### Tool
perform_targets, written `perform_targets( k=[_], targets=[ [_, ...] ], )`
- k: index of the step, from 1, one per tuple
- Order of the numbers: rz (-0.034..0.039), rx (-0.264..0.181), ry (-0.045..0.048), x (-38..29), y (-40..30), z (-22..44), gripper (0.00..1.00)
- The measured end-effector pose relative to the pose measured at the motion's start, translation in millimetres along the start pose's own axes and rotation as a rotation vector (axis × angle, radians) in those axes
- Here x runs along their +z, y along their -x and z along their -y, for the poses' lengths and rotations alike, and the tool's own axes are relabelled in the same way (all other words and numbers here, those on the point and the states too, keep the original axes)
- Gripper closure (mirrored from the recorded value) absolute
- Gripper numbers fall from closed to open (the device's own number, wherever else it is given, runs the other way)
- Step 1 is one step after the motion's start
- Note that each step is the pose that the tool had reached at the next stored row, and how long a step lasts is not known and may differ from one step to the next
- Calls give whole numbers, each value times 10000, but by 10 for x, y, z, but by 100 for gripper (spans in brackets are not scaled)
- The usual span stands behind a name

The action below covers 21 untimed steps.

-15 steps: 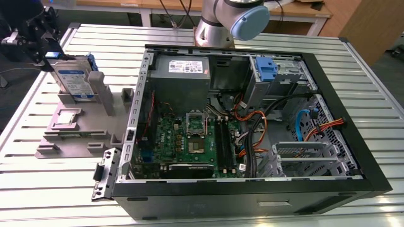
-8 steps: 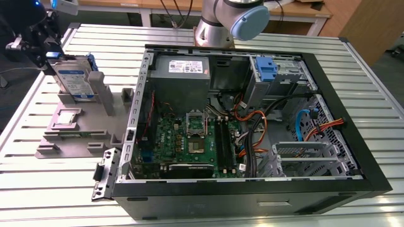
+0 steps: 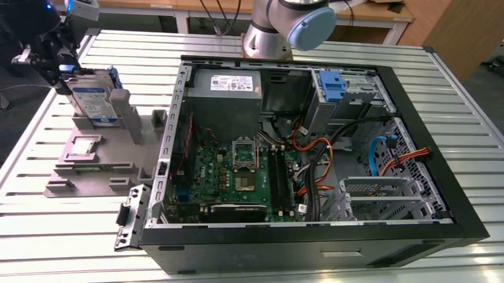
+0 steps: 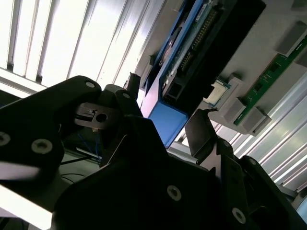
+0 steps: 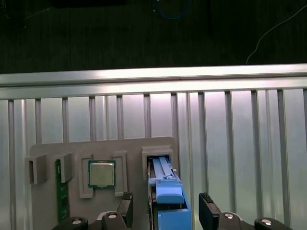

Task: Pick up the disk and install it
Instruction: 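Pick up the disk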

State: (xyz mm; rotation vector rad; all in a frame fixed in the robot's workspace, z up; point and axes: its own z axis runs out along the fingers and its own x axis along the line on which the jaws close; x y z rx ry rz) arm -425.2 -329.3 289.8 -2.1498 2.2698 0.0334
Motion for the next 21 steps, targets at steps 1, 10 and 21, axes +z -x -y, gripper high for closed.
perform_targets(
  k=[1,10,21],
  targets=[
    [0,0,1,0,0,0,35],
    [1,0,0,2,0,0,44],
    [2,199,-5,15,0,0,52]
  ],
)
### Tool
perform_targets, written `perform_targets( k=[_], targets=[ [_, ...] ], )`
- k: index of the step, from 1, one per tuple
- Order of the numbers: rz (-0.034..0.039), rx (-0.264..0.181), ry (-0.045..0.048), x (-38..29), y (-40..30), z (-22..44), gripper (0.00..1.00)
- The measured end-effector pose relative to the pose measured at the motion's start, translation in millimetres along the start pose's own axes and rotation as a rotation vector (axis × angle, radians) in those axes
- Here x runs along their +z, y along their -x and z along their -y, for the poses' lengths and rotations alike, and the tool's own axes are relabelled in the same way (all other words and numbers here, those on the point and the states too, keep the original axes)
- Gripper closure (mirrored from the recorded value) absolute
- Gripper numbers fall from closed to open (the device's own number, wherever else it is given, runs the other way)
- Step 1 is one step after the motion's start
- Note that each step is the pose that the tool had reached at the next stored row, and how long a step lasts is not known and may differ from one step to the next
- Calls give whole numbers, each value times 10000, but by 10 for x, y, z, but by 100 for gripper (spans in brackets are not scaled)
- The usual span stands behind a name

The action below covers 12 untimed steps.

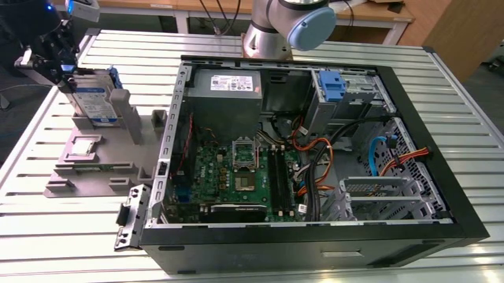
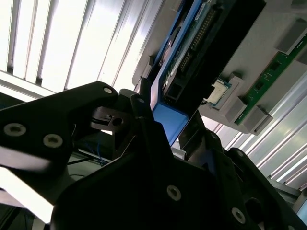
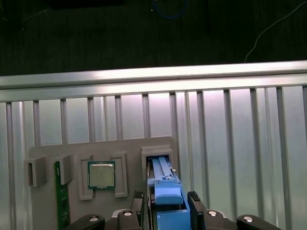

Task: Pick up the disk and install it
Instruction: 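Pick up the disk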

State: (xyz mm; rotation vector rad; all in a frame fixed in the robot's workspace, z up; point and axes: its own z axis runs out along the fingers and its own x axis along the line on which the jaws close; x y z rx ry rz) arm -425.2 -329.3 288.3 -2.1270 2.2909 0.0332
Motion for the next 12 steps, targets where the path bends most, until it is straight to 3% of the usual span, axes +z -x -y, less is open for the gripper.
perform_targets(
  k=[12],
  targets=[
    [0,51,-2,9,0,0,52]
  ],
)
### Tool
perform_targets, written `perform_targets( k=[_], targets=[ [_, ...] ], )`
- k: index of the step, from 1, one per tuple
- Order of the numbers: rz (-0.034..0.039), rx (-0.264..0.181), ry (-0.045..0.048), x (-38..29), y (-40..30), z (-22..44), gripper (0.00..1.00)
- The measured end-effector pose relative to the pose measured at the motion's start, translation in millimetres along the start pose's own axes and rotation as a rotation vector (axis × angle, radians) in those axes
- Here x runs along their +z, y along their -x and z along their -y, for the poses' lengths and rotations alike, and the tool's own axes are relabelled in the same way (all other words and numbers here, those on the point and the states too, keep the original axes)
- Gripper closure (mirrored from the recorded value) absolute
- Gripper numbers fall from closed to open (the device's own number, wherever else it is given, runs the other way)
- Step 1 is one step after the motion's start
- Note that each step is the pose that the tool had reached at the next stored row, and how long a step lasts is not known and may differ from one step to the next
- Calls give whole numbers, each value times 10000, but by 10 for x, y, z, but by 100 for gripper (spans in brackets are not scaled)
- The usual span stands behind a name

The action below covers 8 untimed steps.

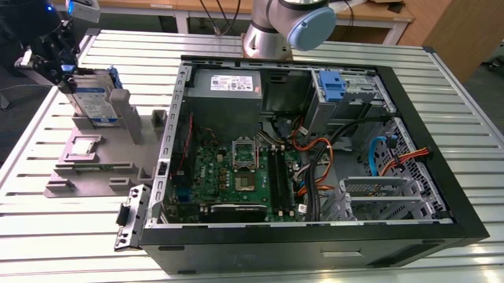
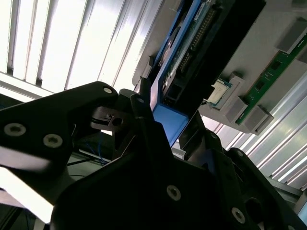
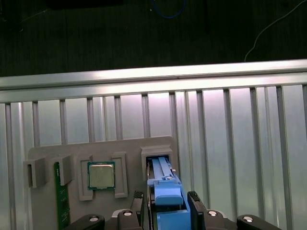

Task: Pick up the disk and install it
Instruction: 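Pick up the disk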

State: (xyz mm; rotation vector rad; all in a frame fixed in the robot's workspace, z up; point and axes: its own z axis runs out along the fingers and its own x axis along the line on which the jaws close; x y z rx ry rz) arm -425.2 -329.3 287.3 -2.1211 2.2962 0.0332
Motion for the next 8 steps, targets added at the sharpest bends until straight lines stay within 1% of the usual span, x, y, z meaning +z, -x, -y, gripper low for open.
perform_targets(
  k=[4,5,8],
  targets=[
    [0,0,0,0,0,0,53],
    [0,0,0,0,0,0,60],
    [0,0,0,0,0,0,60]
  ],
)
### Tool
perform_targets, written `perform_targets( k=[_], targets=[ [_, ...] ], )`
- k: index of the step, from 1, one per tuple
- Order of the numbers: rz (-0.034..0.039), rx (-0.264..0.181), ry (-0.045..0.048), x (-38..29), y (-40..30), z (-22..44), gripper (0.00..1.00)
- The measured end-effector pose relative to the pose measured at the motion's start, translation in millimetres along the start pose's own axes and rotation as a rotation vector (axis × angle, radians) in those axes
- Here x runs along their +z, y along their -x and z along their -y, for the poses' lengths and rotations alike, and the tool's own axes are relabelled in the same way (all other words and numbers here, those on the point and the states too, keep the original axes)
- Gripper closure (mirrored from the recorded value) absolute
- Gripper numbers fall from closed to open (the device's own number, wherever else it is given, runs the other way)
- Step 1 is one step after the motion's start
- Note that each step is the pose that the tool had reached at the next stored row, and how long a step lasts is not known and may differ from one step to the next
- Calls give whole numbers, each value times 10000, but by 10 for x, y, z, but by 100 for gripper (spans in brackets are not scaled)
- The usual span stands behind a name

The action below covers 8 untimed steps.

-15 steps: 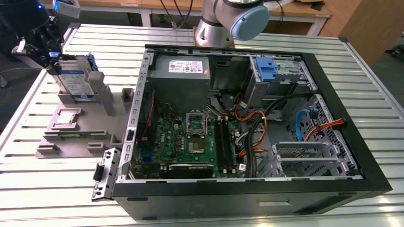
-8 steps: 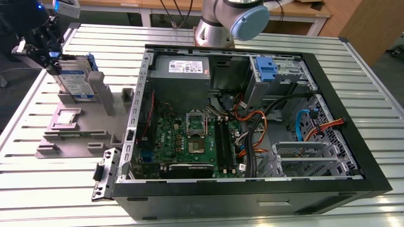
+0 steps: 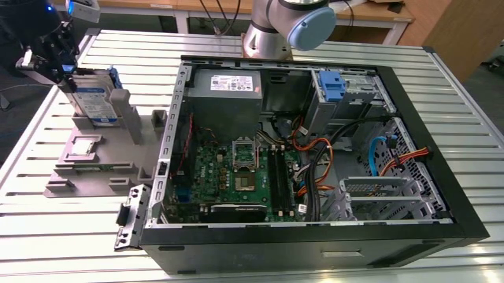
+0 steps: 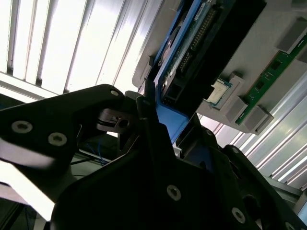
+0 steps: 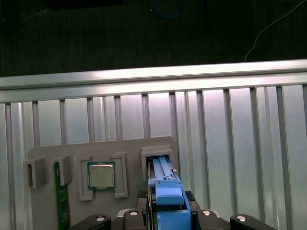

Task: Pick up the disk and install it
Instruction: 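Pick up the disk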

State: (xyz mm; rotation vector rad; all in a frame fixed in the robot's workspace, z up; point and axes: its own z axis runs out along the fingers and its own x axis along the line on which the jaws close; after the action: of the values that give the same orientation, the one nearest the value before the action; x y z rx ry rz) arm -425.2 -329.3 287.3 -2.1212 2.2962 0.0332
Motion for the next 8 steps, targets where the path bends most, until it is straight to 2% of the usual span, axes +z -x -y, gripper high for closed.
perform_targets(
  k=[8],
  targets=[
    [0,0,0,1,0,0,63]
  ],
)
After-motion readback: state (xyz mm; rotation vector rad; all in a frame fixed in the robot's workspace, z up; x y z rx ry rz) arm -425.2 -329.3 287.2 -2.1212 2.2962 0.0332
